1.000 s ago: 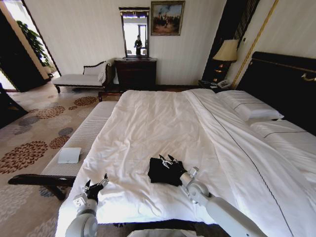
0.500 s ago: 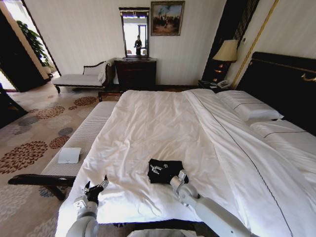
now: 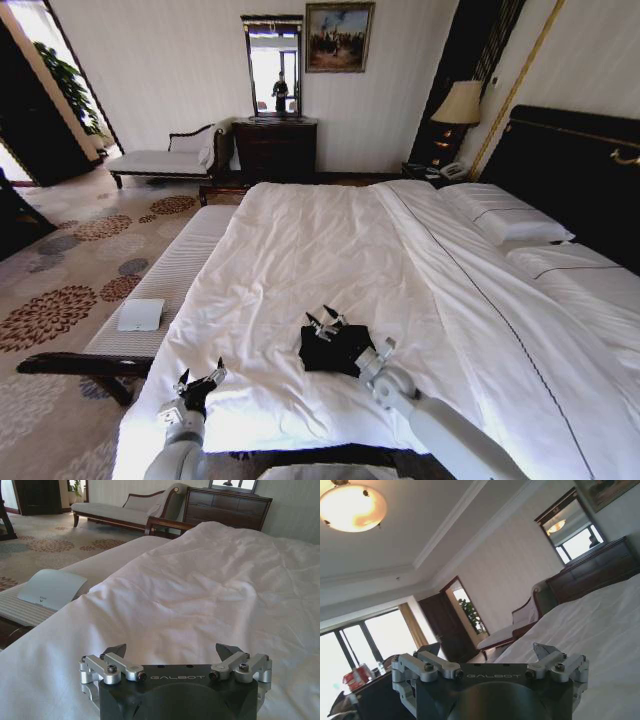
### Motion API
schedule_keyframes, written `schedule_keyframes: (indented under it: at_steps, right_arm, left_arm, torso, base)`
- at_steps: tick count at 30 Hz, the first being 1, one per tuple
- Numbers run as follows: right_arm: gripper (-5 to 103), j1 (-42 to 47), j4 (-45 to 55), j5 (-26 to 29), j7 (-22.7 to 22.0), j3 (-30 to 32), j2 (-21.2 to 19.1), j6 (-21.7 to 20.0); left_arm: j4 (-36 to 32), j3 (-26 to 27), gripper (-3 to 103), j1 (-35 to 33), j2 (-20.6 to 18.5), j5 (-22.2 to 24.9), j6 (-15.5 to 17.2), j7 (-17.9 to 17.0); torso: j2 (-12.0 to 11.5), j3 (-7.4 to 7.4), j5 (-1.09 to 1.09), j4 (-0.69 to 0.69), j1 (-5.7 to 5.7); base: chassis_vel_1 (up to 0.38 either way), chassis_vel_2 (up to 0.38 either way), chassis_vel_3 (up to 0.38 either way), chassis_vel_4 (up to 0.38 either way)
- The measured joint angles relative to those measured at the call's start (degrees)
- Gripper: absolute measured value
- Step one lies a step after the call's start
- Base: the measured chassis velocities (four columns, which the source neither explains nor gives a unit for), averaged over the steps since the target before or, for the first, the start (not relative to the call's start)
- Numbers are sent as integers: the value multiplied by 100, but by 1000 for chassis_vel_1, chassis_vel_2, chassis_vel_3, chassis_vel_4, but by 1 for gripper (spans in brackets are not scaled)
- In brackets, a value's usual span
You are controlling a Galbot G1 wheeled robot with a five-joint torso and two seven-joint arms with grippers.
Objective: Fold the clothes on the bed.
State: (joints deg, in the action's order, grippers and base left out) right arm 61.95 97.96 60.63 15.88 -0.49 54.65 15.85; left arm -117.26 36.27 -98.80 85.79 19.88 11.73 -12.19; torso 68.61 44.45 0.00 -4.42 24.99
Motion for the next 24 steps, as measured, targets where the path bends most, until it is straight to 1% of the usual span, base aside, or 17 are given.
schedule_keyframes:
  at_steps: [1, 4, 6, 7, 8, 9, 10, 11, 12, 13, 14, 16, 17, 20, 22, 23, 24]
  right_arm:
    - [100, 0, 0, 0, 0, 0, 0, 0]
    - [100, 103, 35, -124, -636, 502, -16, -73]
    - [100, 182, 69, -267, -1023, 721, 19, -100]
    - [100, 182, 69, -267, -1023, 721, 19, -100]
    - [100, 284, 146, -392, -1341, 891, 68, -143]
    - [100, 399, 231, -505, -1592, 1065, 120, -189]
    - [100, 458, 272, -548, -1675, 1150, 149, -202]
    - [100, 458, 272, -548, -1675, 1150, 149, -202]
    - [100, 555, 334, -600, -1769, 1275, 195, -220]
    - [100, 711, 429, -642, -1863, 1458, 258, -250]
    - [100, 804, 480, -653, -1892, 1563, 290, -265]
    - [100, 940, 533, -662, -1918, 1715, 349, -289]
    - [100, 940, 533, -662, -1918, 1715, 349, -289]
    - [100, 1178, 556, -702, -1935, 1917, 445, -304]
    - [100, 1283, 549, -735, -1937, 1974, 465, -305]
    - [100, 1283, 549, -735, -1937, 1974, 465, -305]
    - [100, 1325, 535, -754, -1938, 1992, 466, -306]
  left_arm:
    - [0, 0, 100, 0, 0, 0, 0, 0]
    - [86, -61, 100, 38, -48, -23, -64, 100]
    - [92, -93, 100, 24, -85, 5, -120, 261]
    - [92, -93, 100, 24, -85, 5, -120, 261]
    - [35, -159, 100, -5, -134, 181, -144, 445]
    - [-64, -257, 100, -21, -192, 514, -146, 576]
    - [-131, -333, 100, -25, -225, 740, -121, 609]
    - [-131, -333, 100, -25, -225, 740, -121, 609]
    - [-231, -459, 100, -24, -272, 1080, -59, 622]
    - [-372, -735, 100, 16, -350, 1673, 104, 607]
    - [-402, -889, 100, 71, -377, 1886, 170, 583]
    - [-362, -1178, 100, 240, -384, 2092, 247, 511]
    - [-362, -1178, 100, 240, -384, 2092, 247, 511]
    - [-70, -1708, 100, 529, -228, 2506, 417, 261]
    - [105, -1974, 100, 587, -112, 2531, 427, 247]
    - [105, -1974, 100, 587, -112, 2531, 427, 247]
    - [181, -2088, 103, 599, -59, 2520, 427, 247]
  torso:
    - [0, 0, 0, 0, 0]
    - [0, 0, 1, 0, 0]
    - [0, 0, 1, 0, 0]
    - [0, 0, 1, 0, 0]
    - [0, 0, 1, 2, 0]
    - [0, 0, 0, 1, 0]
    - [0, 0, 1, 1, 0]
    - [0, 0, 1, 1, 0]
    - [0, 0, 1, 1, 0]
    - [0, 0, 2, 0, 0]
    - [0, 0, 0, 0, 0]
    - [0, -1, 1, 0, -1]
    - [0, -1, 1, 0, -1]
    - [0, 0, 1, 0, 0]
    - [0, 0, 1, 0, 0]
    - [0, 0, 1, 0, 0]
    - [0, 0, 1, 0, -1]
  base:
    - [0, 0, 0, 0]
    - [0, 0, 0, 0]
    - [0, 0, 0, 0]
    - [0, 0, 0, 0]
    - [0, 0, 0, 0]
    - [0, 0, 0, 0]
    - [0, 0, 0, 0]
    - [0, 0, 0, 0]
    - [0, 0, 0, 0]
    - [0, 0, 0, 0]
    - [0, 0, 0, 0]
    - [0, 0, 0, 0]
    - [0, 0, 0, 0]
    - [0, 0, 0, 0]
    - [0, 0, 0, 0]
    - [0, 0, 0, 0]
    - [0, 0, 0, 0]
